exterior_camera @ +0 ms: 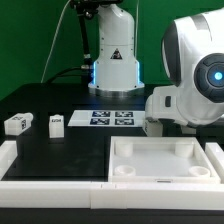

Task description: Assemble one leg

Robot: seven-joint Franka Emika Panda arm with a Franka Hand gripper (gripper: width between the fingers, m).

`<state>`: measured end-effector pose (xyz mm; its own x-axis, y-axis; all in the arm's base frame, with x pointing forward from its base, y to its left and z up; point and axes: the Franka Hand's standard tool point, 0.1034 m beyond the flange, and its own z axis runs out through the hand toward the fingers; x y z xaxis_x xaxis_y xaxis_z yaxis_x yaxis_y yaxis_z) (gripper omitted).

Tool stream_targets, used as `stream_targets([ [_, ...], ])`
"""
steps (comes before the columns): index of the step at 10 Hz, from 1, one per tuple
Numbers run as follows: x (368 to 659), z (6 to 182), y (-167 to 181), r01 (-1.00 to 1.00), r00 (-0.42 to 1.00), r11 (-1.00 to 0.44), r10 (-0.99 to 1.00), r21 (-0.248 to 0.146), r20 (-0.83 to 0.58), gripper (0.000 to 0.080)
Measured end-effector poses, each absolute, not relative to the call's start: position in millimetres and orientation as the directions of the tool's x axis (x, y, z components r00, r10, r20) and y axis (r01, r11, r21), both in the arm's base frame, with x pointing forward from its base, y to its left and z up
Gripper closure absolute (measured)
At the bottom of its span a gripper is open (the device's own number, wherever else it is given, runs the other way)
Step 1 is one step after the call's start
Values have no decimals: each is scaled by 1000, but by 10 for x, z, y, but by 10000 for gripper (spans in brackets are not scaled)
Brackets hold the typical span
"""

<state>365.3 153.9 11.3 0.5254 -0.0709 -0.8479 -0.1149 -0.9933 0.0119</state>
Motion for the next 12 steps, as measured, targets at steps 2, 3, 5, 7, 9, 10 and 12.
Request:
stream_targets([
  [2, 3792, 468, 1492, -110, 515, -994, -61, 4, -855, 515],
  [3, 3856, 650, 1467, -109, 520, -994, -59, 2, -852, 515],
  [5, 3868, 723, 1463, -109, 544, -994, -61, 2, -837, 514],
  [7, 3998, 656, 1507, -123, 650, -992, -71, -13, -756, 514],
  [9, 3998, 685, 1519, -130, 789, -991, -87, -27, -608, 514],
  [10, 4022, 694, 1492, -119, 821, -992, -79, -35, -566, 514],
  [12, 4333, 813, 1277, -41, 933, -999, -28, -29, -359, 514],
])
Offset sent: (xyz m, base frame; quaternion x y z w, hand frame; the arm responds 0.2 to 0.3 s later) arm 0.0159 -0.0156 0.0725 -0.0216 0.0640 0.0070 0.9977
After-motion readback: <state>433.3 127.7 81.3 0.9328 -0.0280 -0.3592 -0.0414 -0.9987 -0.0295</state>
